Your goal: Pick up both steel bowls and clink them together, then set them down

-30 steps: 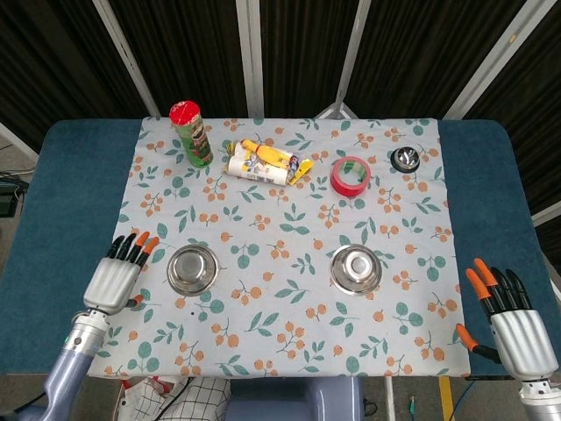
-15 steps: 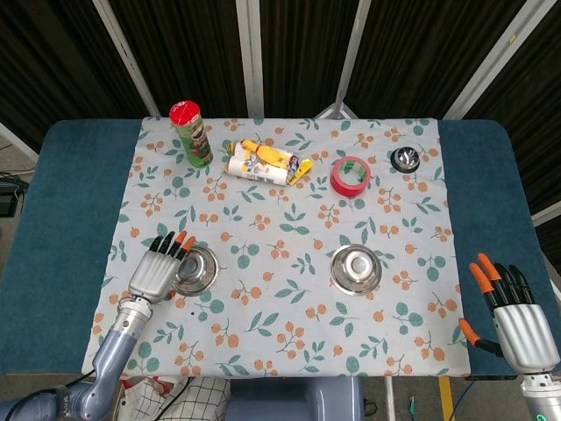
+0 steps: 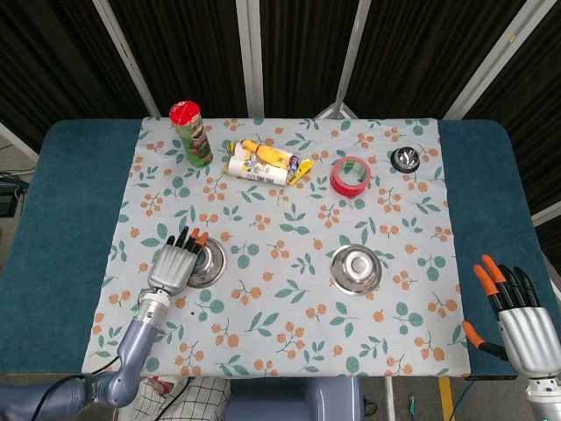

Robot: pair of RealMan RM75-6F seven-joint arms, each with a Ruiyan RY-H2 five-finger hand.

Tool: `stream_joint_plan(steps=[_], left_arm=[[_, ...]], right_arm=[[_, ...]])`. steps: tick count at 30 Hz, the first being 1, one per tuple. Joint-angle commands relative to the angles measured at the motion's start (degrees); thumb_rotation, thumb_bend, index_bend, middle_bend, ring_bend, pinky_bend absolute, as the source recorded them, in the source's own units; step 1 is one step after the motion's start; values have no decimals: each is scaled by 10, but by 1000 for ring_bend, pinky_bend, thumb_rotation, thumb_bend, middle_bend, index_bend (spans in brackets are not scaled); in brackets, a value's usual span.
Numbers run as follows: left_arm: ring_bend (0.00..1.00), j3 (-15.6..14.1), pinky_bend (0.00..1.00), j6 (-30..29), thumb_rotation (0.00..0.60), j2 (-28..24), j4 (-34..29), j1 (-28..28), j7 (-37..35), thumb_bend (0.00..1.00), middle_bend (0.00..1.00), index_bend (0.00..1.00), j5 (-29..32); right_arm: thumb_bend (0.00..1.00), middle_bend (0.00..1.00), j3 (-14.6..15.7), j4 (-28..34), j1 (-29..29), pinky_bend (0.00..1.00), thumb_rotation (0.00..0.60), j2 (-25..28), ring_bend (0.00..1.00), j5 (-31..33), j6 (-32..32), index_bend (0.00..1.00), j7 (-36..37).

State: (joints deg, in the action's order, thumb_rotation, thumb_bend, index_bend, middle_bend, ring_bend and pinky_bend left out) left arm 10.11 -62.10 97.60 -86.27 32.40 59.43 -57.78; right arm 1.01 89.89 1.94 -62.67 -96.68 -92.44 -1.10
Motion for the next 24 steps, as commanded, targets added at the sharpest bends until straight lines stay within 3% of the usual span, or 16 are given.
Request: stream_joint_plan(steps=[1,13,19,24], left_arm=[[0,-3,231,1,600,7,2,9,2,118,43,0,8],[0,-12,214,5,590,20,15,30,-15,71,51,0,10],[0,-17,214,-12,572,4,-17,32,-44,70,54,0,-25],[0,-11,214,-16,558,-7,-46,38,-40,70,54,0,-13]], right_arm=[[368,0,-1,0,-1,0,461,0,0,0,-1,0,0],[368,0,-3,0,-2,0,463,2,0,4,3,0,3],[369,0,-6,0,-1,0,462,2,0,11,8,0,2],[369,0,-6,2,-1,0,461,3,0,11,9,0,0]])
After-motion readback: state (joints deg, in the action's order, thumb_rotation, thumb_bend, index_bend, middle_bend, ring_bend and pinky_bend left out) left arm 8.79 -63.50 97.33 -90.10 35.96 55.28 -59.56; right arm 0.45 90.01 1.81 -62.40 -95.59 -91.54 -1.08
